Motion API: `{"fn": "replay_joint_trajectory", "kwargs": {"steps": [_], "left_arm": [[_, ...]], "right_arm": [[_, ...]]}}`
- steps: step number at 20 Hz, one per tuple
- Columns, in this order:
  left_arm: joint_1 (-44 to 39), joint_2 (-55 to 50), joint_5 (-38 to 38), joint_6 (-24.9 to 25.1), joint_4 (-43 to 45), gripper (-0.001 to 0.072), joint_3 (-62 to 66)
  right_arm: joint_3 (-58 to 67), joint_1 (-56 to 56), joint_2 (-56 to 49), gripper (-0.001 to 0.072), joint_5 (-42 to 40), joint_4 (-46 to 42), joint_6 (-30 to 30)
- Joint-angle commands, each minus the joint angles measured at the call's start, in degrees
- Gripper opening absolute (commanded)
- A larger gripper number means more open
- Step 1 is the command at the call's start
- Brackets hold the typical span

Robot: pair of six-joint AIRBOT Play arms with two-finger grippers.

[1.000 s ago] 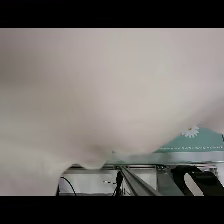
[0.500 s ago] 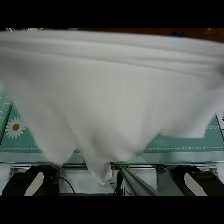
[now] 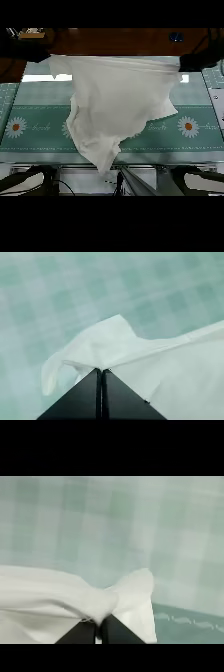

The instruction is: Fold the shirts.

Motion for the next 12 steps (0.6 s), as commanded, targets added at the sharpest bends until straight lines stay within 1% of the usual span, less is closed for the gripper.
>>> {"fn": "replay_joint_trajectory", "kwargs": {"steps": [1,3,4,5,7,8,9,10,11,12], "left_arm": [[-2.7,-8.9,15.3,0.3,-0.9,0.0019,-0.5],[-4.6,-12.2,21.7,0.3,-0.9,0.0019,-0.5],[-5.5,-13.5,23.2,0.3,-0.9,0.0019,-0.5],[-6.3,-15.0,23.5,0.3,-0.9,0.0019,-0.5],[-7.5,-17.7,21.0,0.3,-0.6,0.0021,-0.5],[-7.7,-18.6,18.5,0.3,-0.2,0.0049,-0.5],[-7.7,-18.9,15.9,0.3,1.4,0.0183,-0.5],[-7.3,-18.6,12.4,0.2,4.9,0.0387,-0.3],[-6.6,-17.9,7.5,-1.0,9.7,0.0505,0.6],[-5.7,-17.1,0.3,-3.5,15.9,0.0515,2.3]], "right_arm": [[-0.4,0.0,-9.6,0.0032,-14.1,2.3,2.9],[-0.4,0.0,-13.0,0.0032,-20.2,3.4,5.4],[-0.4,0.0,-14.4,0.0032,-22.1,4.4,6.5],[-0.4,0.0,-15.6,0.0032,-22.9,5.5,7.0],[-0.3,0.0,-17.5,0.0034,-22.6,6.7,7.0],[-0.3,0.0,-17.9,0.0052,-21.7,6.7,6.9],[-0.3,0.0,-17.8,0.0160,-20.8,6.7,6.0],[0.2,-0.5,-17.3,0.0307,-18.4,6.5,3.3],[1.1,-1.1,-16.6,0.0367,-15.3,6.4,-0.8],[2.2,-1.9,-15.4,0.0367,-11.3,4.8,-4.8]]}}
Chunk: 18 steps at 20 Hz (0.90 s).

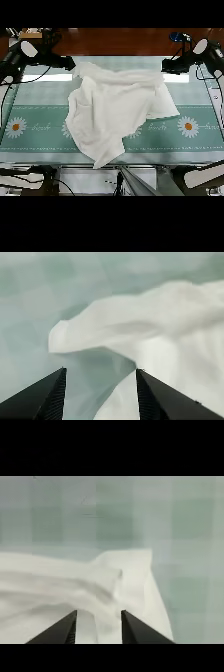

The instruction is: Fold the shirts.

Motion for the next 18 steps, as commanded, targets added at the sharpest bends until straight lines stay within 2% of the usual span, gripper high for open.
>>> {"fn": "replay_joint_trajectory", "kwargs": {"steps": [1,3,4,5,7,8,9,11,13,16,18], "left_arm": [[1.9,0.9,-19.2,-6.3,16.3,0.0515,3.3],[5.8,3.1,-32.6,-12.6,21.2,0.0515,4.2],[8.5,4.7,-37.0,-15.7,18.5,0.0515,2.9],[10.9,6.9,-38.2,-17.5,13.2,0.0515,0.1],[14.1,13.3,-36.3,-16.7,1.2,0.0515,-11.1],[14.4,16.4,-35.6,-16.1,-1.9,0.0515,-17.5],[14.3,19.4,-35.1,-15.2,-3.8,0.0522,-24.0],[13.8,24.5,-33.3,-15.1,-7.1,0.0524,-36.7],[13.1,28.4,-30.9,-13.2,-11.9,0.0526,-46.9],[12.3,31.1,-28.1,-12.6,-17.9,0.0526,-56.3],[9.9,31.0,-27.4,-12.3,-18.3,0.0526,-59.5]], "right_arm": [[2.2,-2.0,2.4,0.0368,9.9,-4.7,-9.9],[2.3,-5.1,5.8,0.0367,13.3,-10.6,-7.6],[2.3,-7.3,7.2,0.0367,15.4,-11.7,-7.2],[2.1,-9.4,8.2,0.0367,17.7,-11.9,-7.1],[-1.2,-14.8,10.7,0.0368,19.1,-8.6,-6.7],[-4.6,-17.6,12.5,0.0368,18.5,-6.1,-6.9],[-8.7,-20.3,14.5,0.0370,17.5,-3.4,-7.6],[-16.6,-24.9,17.9,0.0430,15.0,2.3,-9.2],[-23.4,-28.6,20.5,0.0432,13.4,7.3,-10.9],[-28.0,-30.2,22.2,0.0432,13.0,8.8,-11.7],[-28.3,-30.1,22.4,0.0432,12.8,10.3,-11.7]]}}
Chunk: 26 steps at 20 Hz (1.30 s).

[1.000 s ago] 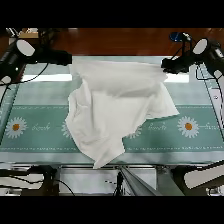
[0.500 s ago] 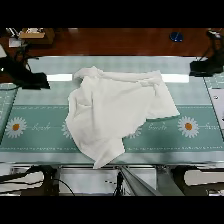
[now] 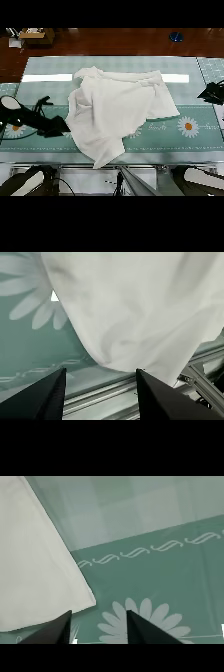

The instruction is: Fold the shirts.

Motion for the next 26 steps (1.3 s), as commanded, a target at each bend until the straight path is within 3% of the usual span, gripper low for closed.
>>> {"fn": "replay_joint_trajectory", "kwargs": {"steps": [1,8,14,17,18,19,20,21,23,26], "left_arm": [[-3.4,1.8,3.1,0.7,-4.3,0.0527,-8.5],[-15.5,1.6,14.1,0.1,-6.0,0.0528,-11.1],[-17.9,-2.4,22.2,-1.3,-9.6,0.0528,-11.1],[-19.6,-8.8,25.0,3.0,-17.0,0.0523,-11.1],[-19.9,-10.9,25.0,5.1,-18.6,0.0421,-11.1],[-20.0,-12.4,24.5,6.0,-19.1,0.0174,-11.1],[-20.0,-13.2,24.2,6.3,-19.0,0.0065,-11.1],[-20.0,-13.3,23.8,7.4,-19.1,0.0019,-11.1],[-20.0,-12.8,23.1,7.5,-19.1,0.0019,-11.1],[-20.0,-12.1,22.9,8.1,-19.1,0.0020,-11.1]], "right_arm": [[-3.1,-1.4,1.4,0.0432,-0.7,4.3,-0.8],[-3.0,-1.4,1.4,0.0432,0.6,3.8,-0.8],[-3.0,-1.4,1.4,0.0431,1.3,3.8,-0.8],[-3.0,-1.4,1.4,0.0431,1.9,3.8,-0.8],[-3.0,-1.4,1.4,0.0431,2.3,3.8,-0.8],[-3.1,-1.4,1.4,0.0432,2.3,3.2,-0.8],[-3.1,-1.4,1.4,0.0432,2.3,2.1,-0.8],[-3.1,-1.5,1.4,0.0432,2.3,0.3,-0.9],[-5.3,-2.2,1.4,0.0464,1.8,-1.0,-1.0],[-12.6,-4.9,1.4,0.0473,-1.1,5.4,-4.1]]}}
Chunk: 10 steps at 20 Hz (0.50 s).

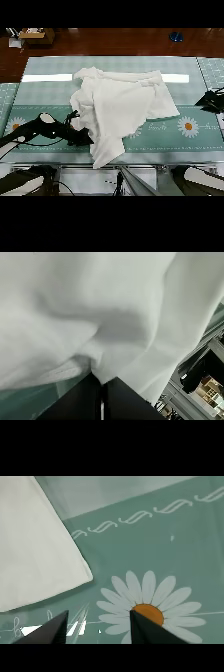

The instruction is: Fold the shirts.

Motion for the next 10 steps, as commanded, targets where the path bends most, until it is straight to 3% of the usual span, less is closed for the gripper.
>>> {"fn": "replay_joint_trajectory", "kwargs": {"steps": [1,5,10], "left_arm": [[-0.1,0.2,2.7,1.4,-0.2,0.0019,0.0],[0.1,0.9,2.8,2.5,-0.2,0.0019,0.0],[0.5,0.9,2.8,2.5,-0.6,0.0019,0.7]], "right_arm": [[-7.0,-2.2,0.0,0.0473,-3.9,6.1,-3.2],[-16.0,-2.3,0.0,0.0474,-13.7,17.4,-3.8],[-22.8,-1.7,0.0,0.0474,-21.2,20.8,-4.1]]}}
